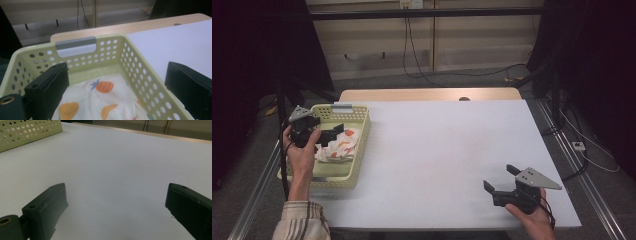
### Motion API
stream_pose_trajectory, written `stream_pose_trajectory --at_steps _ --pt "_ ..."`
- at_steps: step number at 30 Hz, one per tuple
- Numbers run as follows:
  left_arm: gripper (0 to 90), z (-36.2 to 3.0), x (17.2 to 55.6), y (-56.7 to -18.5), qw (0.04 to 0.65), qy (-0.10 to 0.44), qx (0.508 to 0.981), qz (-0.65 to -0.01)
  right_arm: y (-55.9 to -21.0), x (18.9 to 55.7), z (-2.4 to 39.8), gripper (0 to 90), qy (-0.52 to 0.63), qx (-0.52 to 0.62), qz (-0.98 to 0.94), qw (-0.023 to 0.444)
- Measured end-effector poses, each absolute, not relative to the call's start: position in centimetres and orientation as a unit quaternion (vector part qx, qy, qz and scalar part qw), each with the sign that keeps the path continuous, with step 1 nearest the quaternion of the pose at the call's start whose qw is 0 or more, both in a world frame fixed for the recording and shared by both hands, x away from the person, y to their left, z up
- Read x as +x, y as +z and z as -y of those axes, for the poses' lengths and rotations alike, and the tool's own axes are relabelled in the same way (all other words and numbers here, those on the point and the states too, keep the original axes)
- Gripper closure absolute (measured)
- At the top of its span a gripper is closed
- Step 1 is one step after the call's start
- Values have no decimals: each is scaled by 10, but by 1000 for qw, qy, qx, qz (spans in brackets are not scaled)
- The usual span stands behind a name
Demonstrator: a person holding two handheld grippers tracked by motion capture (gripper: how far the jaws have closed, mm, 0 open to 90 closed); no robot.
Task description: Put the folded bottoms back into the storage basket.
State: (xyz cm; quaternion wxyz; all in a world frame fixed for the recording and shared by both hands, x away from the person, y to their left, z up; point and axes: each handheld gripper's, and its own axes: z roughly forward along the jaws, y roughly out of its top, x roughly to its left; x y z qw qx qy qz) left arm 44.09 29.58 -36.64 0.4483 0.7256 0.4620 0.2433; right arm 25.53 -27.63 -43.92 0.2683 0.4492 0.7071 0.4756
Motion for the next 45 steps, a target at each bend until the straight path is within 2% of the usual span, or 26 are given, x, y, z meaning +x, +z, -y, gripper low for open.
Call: stream_pose_trajectory --at_steps 6,15,17,22,33,45 --pt "53 -292 431 -360 451 261 728 -445 -440 257 278 39 476 453 -705 267" --pt "54 -290 419 -357 437 255 744 -436 -440 257 278 39 476 454 -705 266" --pt "82 -289 414 -354 443 252 745 -431 -440 257 278 39 475 454 -704 267" --pt "93 -289 402 -349 440 275 741 -427 -440 257 279 39 474 456 -704 269" --pt "90 -299 396 -354 456 250 732 -440 -441 257 279 39 473 460 -703 266" --pt "84 -302 377 -353 460 260 735 -425 -442 256 281 39 468 469 -699 269"
